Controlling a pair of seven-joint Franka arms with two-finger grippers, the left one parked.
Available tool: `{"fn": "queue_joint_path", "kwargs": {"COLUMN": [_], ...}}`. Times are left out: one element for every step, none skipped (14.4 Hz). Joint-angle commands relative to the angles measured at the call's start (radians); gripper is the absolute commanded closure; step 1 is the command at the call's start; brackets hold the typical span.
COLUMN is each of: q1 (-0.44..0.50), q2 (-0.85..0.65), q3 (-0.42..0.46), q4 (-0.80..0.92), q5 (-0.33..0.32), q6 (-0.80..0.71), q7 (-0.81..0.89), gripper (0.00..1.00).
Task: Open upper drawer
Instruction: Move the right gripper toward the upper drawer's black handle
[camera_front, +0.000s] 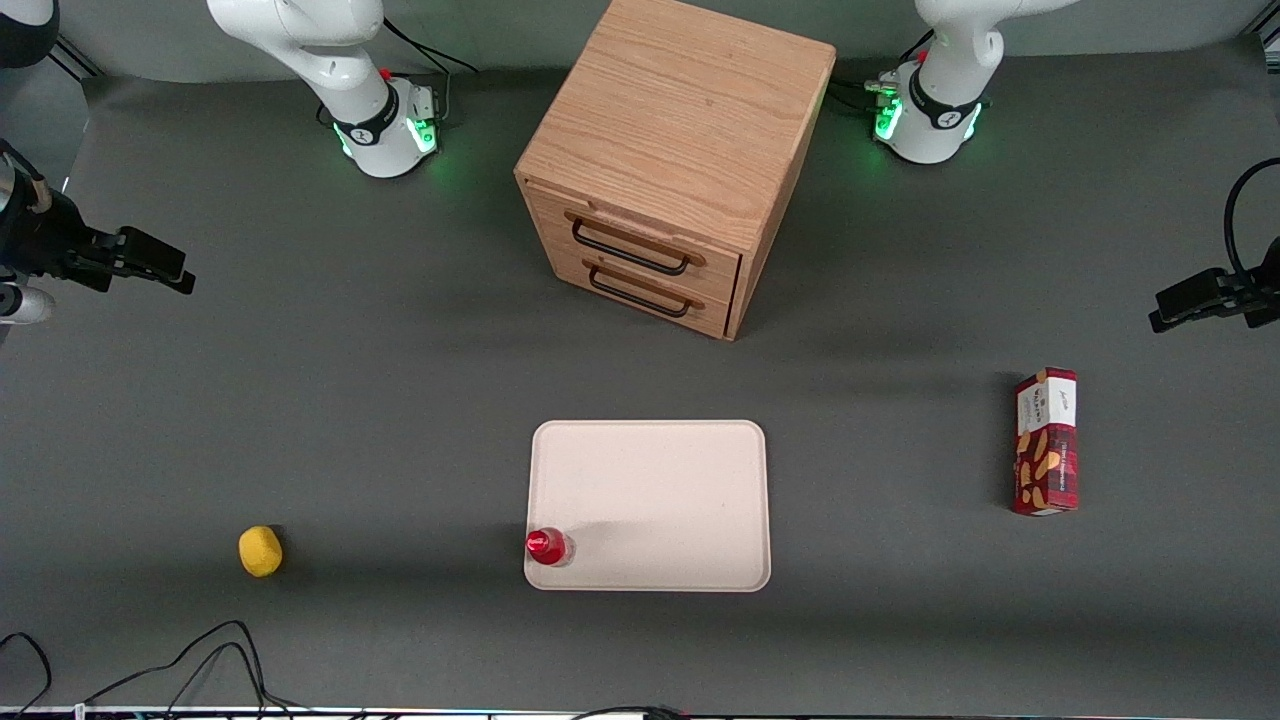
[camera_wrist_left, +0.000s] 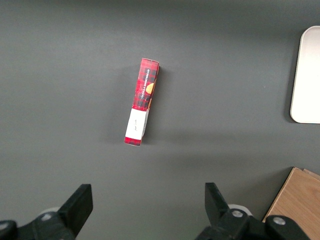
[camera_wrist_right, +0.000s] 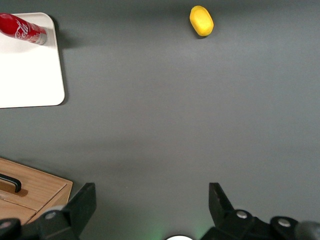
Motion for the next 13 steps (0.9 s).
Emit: {"fn": "queue_joint_path", "kwargs": {"q1": [-0.006, -0.006, -0.006, -0.006, 0.003, 0.013, 0.038, 0.084, 0.133, 0.184, 0.245, 0.293, 0.348], "q2": [0.01, 0.01, 0.01, 0.01, 0.01, 0.01, 0.012, 0.017, 0.02, 0.024, 0.032, 0.044, 0.062], "q3": [0.0, 0.0, 0.0, 0.002, 0.003, 0.011, 0.012, 0.011, 0.012, 0.011, 0.011, 0.011, 0.012], "q4": [0.018, 0.018, 0.02, 0.02, 0.021, 0.024, 0.026, 0.027, 0.033, 0.043, 0.047, 0.062, 0.081], "q5": [0.009, 0.012, 0.015, 0.023, 0.034, 0.044, 0.046, 0.046, 0.046, 0.046, 0.045, 0.045, 0.045], "q6": [0.001, 0.001, 0.001, 0.001, 0.006, 0.009, 0.009, 0.01, 0.009, 0.009, 0.009, 0.009, 0.009], "q7": [-0.024, -0.023, -0.023, -0.024, -0.021, -0.023, -0.034, -0.037, -0.037, -0.037, -0.038, -0.038, -0.038], "gripper": [0.0, 0.0, 0.0, 0.0, 0.0, 0.0, 0.0, 0.0, 0.0, 0.0, 0.0, 0.0, 0.0]}}
